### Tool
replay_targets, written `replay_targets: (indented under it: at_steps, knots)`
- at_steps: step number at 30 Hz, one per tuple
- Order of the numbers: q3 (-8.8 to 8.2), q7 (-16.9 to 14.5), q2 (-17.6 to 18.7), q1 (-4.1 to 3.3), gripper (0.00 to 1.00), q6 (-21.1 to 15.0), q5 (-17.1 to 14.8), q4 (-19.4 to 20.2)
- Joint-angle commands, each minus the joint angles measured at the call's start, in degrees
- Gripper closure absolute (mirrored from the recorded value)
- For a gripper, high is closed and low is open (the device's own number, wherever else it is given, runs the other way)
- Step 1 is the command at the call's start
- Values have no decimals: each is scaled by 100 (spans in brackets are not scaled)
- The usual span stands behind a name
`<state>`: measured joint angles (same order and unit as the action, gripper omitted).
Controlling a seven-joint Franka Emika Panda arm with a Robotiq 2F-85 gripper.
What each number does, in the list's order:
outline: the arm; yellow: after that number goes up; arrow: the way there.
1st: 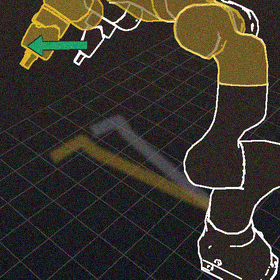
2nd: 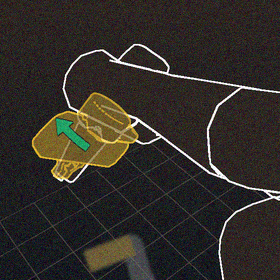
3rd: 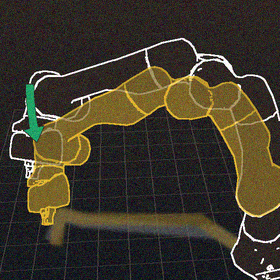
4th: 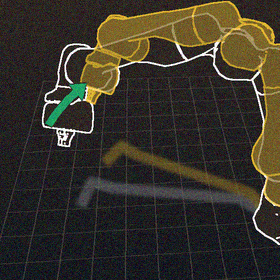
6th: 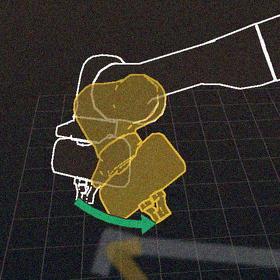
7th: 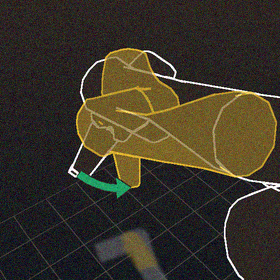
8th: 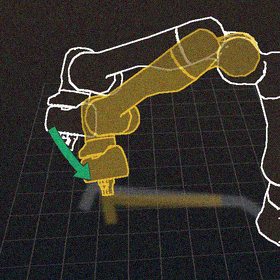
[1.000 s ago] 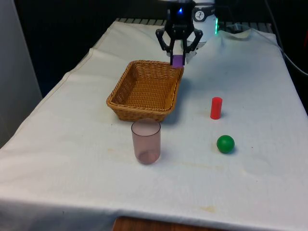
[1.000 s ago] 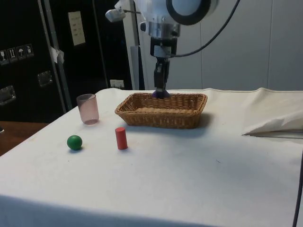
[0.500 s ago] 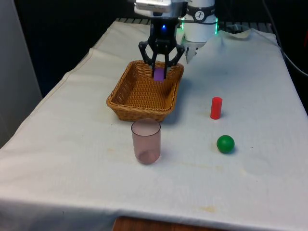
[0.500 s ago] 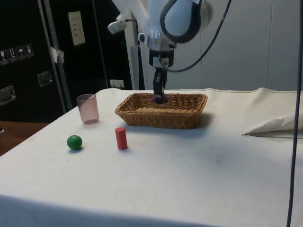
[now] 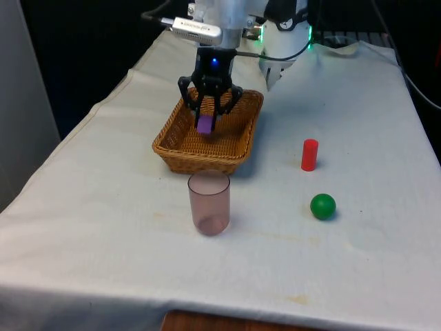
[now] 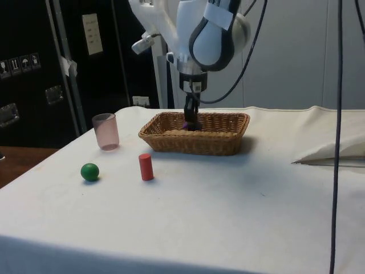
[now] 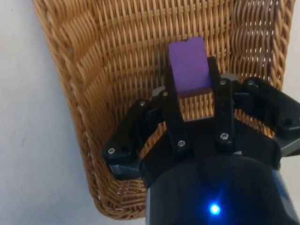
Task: Pick up the triangular block and place it into the basket.
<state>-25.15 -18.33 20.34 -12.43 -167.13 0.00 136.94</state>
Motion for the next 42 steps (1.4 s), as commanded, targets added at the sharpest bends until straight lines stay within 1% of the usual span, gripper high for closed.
replay_targets:
  at_steps: [1,4,6,7,8,9,14,15,16,17,19,23,24,25,28,29,33,34,35,37,38,40,42]
  knots:
    - [97,-63,-74,63,66,-23,-80,34]
    - [69,-29,-40,29,66,-11,-57,0]
    - [80,-23,-17,40,66,-34,-69,0]
    - [6,11,0,-6,66,-11,-6,-17]
    - [86,-23,-11,40,66,-46,-74,0]
    - [92,-17,0,46,66,-52,-74,-6]
    - [109,-6,46,52,66,-80,-86,-11]
    - [17,40,57,-6,66,-17,-6,-29]
    - [120,0,46,57,66,-80,-92,-6]
    - [126,0,46,63,66,-74,-97,-6]
    - [132,-6,34,69,66,-63,-109,-6]
    - [103,17,69,40,66,-46,-86,-23]
    - [29,52,80,-6,63,-34,-23,-29]
    - [103,23,69,40,63,-40,-80,-29]
    - [97,29,80,34,50,-34,-74,-34]
    - [92,29,86,29,41,-34,-74,-40]
    - [92,34,92,29,23,-29,-69,-40]
    - [34,52,86,-6,18,-34,-23,-29]
    - [92,34,92,23,18,-29,-69,-40]
    - [92,34,92,23,9,-29,-69,-46]
    - [86,34,92,23,1,-29,-63,-46]
    - [86,34,97,23,0,-29,-63,-46]
    - [69,97,92,-40,0,-40,-46,-17]
